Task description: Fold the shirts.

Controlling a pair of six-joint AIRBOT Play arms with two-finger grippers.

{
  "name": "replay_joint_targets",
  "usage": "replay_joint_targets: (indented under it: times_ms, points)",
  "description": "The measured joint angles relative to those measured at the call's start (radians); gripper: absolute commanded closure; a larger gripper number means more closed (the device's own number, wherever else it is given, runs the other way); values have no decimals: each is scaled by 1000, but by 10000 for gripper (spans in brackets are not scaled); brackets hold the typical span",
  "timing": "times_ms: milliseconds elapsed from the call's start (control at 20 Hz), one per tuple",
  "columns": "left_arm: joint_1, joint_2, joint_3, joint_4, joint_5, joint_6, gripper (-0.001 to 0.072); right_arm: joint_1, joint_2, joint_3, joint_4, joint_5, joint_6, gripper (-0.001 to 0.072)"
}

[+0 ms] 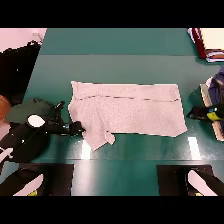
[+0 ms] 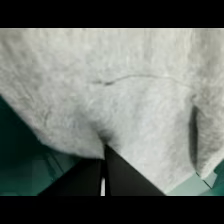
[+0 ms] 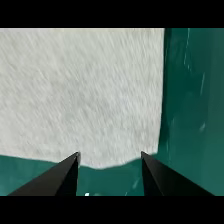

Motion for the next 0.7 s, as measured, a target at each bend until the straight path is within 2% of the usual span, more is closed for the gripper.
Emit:
replay_joint_targets:
  times_ms: [200,450,550,700]
  points:
    - [-5,0,56,3,-32,19,685,-131,20,-156,-1,27,0,286]
    - [-7,0,90,8,-43,26,684,-251,26,-311,113,-27,-36,288]
    - [-7,0,95,11,-46,27,684,-249,26,-333,139,-62,-45,393]
    - [-7,0,98,12,-47,28,685,-208,18,-335,159,-110,-49,393]
